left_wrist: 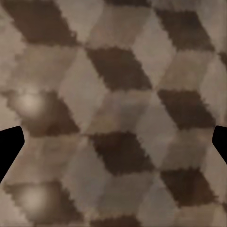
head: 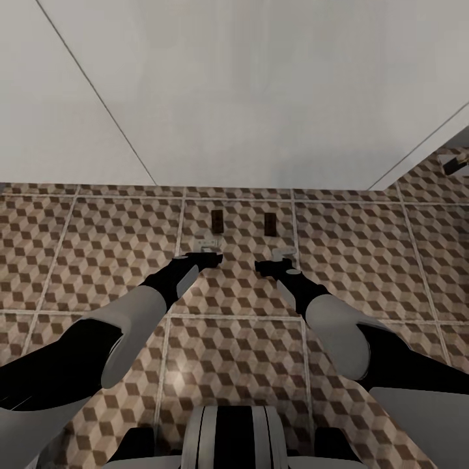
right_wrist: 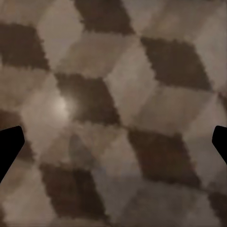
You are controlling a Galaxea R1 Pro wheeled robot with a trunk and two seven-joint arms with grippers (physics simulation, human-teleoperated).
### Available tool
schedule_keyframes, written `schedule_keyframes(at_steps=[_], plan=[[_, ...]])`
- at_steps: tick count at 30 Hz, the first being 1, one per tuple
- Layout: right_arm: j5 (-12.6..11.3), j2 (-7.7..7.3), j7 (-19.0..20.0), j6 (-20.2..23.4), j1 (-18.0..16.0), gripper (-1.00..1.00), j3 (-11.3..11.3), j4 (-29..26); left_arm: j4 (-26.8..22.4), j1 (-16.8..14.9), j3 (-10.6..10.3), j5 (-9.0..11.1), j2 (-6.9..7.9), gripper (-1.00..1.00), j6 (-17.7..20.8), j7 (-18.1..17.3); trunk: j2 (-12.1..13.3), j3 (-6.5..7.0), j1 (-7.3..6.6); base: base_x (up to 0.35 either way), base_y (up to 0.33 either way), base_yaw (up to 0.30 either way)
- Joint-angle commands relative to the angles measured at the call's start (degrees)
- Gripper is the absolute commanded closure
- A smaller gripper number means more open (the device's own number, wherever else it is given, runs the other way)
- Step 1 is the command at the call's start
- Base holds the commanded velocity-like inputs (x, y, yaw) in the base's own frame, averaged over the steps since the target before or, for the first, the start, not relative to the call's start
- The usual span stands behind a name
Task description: Take the four mousetraps from the cabinet in the bathroom and place them on the bathroom floor. Make sure all four end up on the same floor surface, and ensure that at least two of them are either under or directly next to the same bathroom sink.
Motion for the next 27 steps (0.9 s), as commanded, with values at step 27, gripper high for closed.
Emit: schedule_keyframes(at_steps=[27], plan=[[0.96,-0.74,-0.2,1.46,2.2,-1.0,-0.41,1.27,1.85,2.29,-0.12,0.51,1.23,-1.0,0.44,0.35,0.0,0.19,-0.04,-0.002,0.0,0.0]])
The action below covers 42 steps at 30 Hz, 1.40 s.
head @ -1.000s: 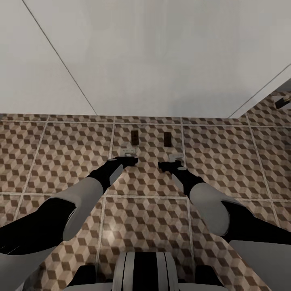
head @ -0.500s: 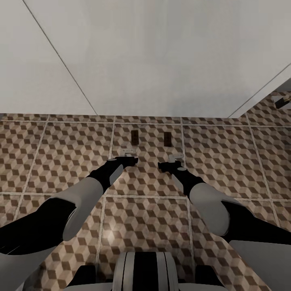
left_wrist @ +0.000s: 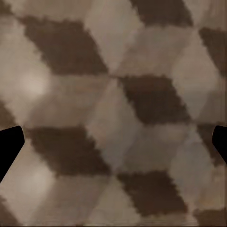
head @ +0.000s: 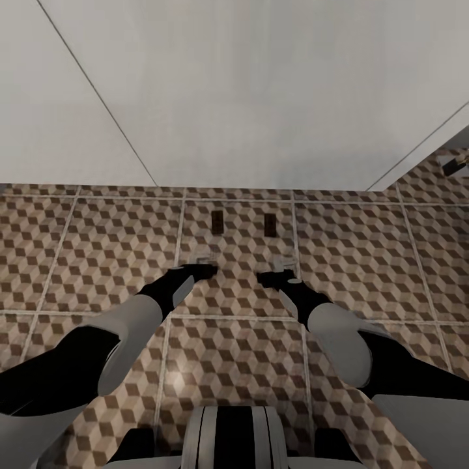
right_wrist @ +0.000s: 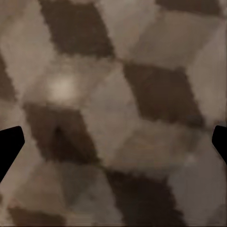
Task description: Take the four mousetraps from the cabinet in the bathroom and place them on the bathroom floor. Make sure all four end up on the same floor surface, and ensure that at least two of them are either under or directly next to the same bathroom sink.
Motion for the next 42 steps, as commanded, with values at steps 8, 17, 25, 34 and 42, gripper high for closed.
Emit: schedule_keyframes(at_steps=[8,17,25,34,42], plan=[[0.23,-0.17,-0.18,0.52,1.61,-1.0,-0.53,1.62,1.13,2.35,-0.42,0.58,0.54,-1.0,0.2,0.42,0.1,1.75,-0.21,0.0,0.0,0.0],[-0.02,-0.24,-0.23,0.84,4.53,-1.0,-0.51,4.53,4.05,5.26,-0.28,0.58,0.98,-1.0,0.21,0.52,0.22,3.75,-0.44,0.0,0.0,0.0],[-0.06,-0.24,-0.27,0.82,7.12,-1.0,-0.5,6.16,6.11,7.86,-0.12,0.64,1.04,-1.0,0.28,0.56,0.33,5.52,-0.65,0.0,0.0,0.0],[-0.06,-0.23,-0.27,0.88,10.03,-1.0,-0.49,6.22,6.18,10.76,-0.09,0.67,1.05,-1.0,0.29,0.68,0.45,7.51,-0.88,0.0,0.0,0.0],[-0.06,-0.23,-0.24,0.9,10.9,-1.0,-0.49,6.23,6.18,12.03,-0.09,0.67,1.06,-1.0,0.3,0.72,0.55,9.29,-1.09,0.0,0.0,0.0]])
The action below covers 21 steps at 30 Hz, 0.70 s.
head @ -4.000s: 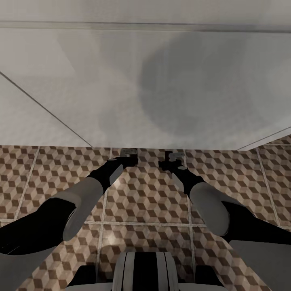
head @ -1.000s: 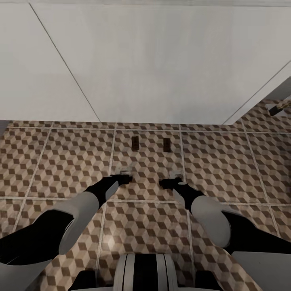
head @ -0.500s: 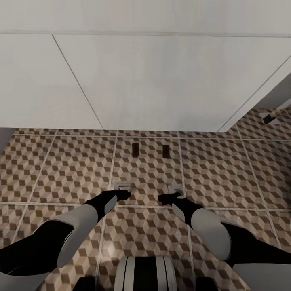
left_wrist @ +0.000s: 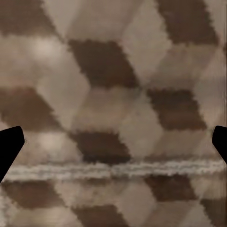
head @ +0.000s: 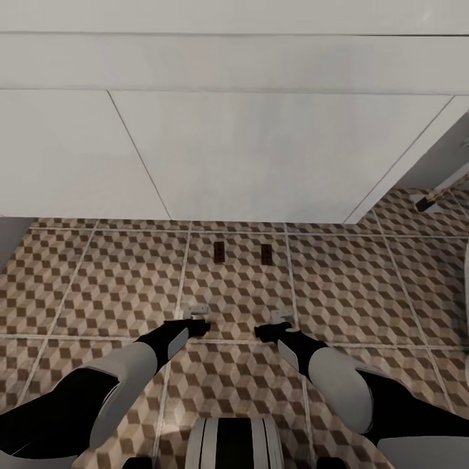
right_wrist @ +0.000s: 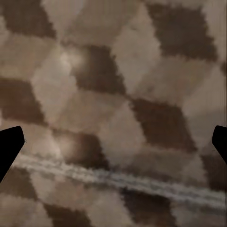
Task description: Take the four mousetraps from the cabinet in the bathroom and place them on the bathroom floor. Make sure all four end up on the same floor surface, and ensure that at least two of them are either under or directly next to the same bathroom sink.
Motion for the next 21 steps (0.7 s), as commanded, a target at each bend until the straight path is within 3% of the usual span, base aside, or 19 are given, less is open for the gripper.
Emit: schedule_keyframes(at_steps=[1,21], plan=[[0.6,0.0,-0.14,0.11,-0.04,-1.0,-0.48,0.08,-0.12,0.01,-0.49,0.6,0.01,-1.0,0.33,0.28,0.0,0.2,-0.03,0.0,0.0,0.0],[0.62,0.0,-0.12,0.11,-0.01,-1.0,-0.48,0.08,-0.12,0.01,-0.49,0.56,0.01,-1.0,0.33,0.35,0.27,4.63,-0.55,0.0,0.0,0.0]])
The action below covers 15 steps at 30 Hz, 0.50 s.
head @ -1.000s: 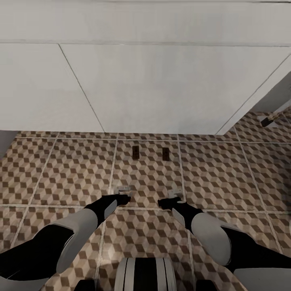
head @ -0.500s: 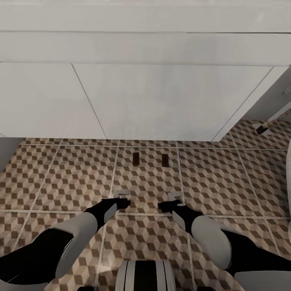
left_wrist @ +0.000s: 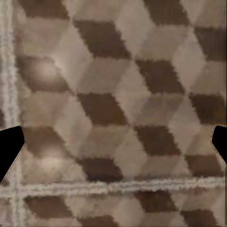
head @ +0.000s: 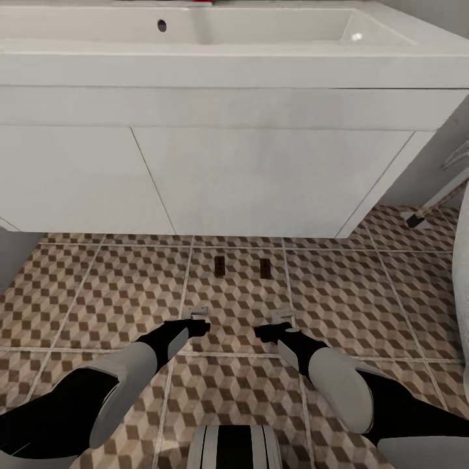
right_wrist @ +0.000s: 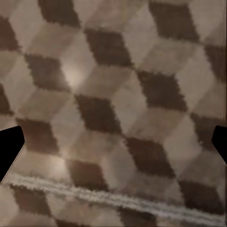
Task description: Take the four mousetraps from the cabinet in the bathroom and place them on the bathroom floor. Make sure all four end up on the same floor surface, and ensure that at least two of them are either under or directly next to the same bathroom sink.
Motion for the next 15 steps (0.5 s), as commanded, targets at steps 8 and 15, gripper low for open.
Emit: schedule_keyframes(at_steps=[8,15], plan=[[0.64,0.0,-0.11,0.11,-0.04,-1.0,-0.48,0.08,-0.12,0.01,-0.49,0.61,0.01,-1.0,0.33,0.28,0.1,1.75,-0.21,0.0,0.0,0.0],[0.65,0.0,-0.11,0.11,-0.04,-1.0,-0.48,0.08,-0.12,0.01,-0.49,0.63,0.01,-1.0,0.33,0.28,0.19,3.3,-0.39,0.0,0.0,0.0]])
